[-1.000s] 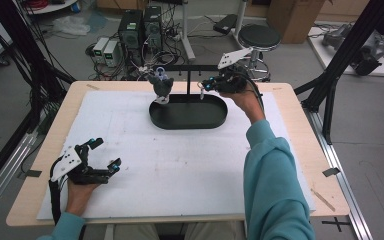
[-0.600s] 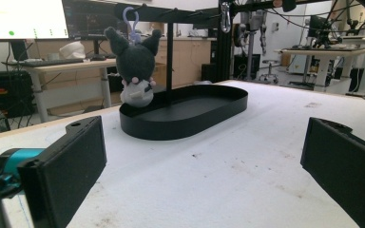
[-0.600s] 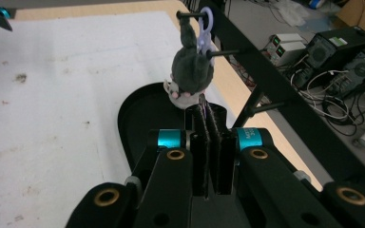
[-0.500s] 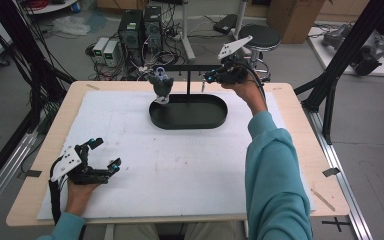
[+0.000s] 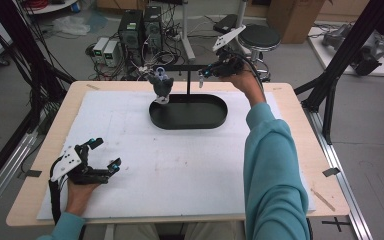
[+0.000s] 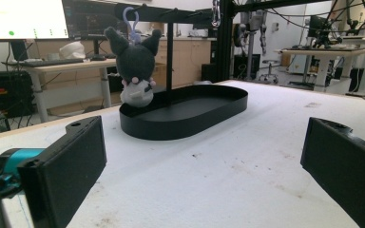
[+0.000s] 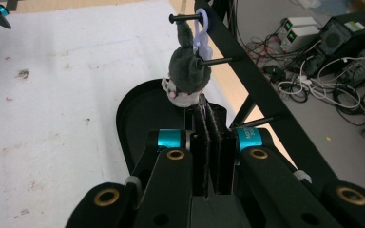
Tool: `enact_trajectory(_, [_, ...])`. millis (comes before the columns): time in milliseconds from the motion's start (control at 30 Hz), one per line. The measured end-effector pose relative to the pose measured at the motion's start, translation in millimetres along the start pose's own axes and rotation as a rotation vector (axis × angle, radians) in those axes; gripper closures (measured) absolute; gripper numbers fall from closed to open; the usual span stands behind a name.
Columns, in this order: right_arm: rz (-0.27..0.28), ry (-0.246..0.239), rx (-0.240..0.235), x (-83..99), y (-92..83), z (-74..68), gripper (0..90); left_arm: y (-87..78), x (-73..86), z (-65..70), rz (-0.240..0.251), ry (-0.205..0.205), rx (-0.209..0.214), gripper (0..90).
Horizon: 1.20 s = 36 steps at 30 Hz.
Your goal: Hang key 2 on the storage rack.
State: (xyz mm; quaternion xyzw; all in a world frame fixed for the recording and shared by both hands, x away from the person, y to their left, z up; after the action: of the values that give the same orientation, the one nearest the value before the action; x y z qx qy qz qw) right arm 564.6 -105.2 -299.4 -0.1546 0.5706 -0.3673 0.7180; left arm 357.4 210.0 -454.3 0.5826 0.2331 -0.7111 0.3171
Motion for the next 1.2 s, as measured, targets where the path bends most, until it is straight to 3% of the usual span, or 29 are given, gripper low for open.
enact_trajectory(567, [-0.067,0.022,-0.005,11.5,17.6,5.8,88.8,-0.1,0.3,0.3,-0.003,0.001,0.001,1.7])
enact_trajectory(1200, [-0.072,0.042,0.014,19.7,24.6,15.1,88.7,-0.1,0.4,0.2,-0.004,0.002,0.000,1.7])
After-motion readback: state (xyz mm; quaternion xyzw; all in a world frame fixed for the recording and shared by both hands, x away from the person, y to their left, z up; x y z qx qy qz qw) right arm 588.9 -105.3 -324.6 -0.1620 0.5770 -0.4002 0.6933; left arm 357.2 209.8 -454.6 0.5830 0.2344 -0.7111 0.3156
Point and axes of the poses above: each handheld gripper's, and its own axes: y roughly forward along the jaws, x roughly out of its underside, z roughly to its right, the point moved 9 cm from there along y, roughly forward along the jaws, and after that the axes turned 13 degrees about -y, right-handed, at the moved point
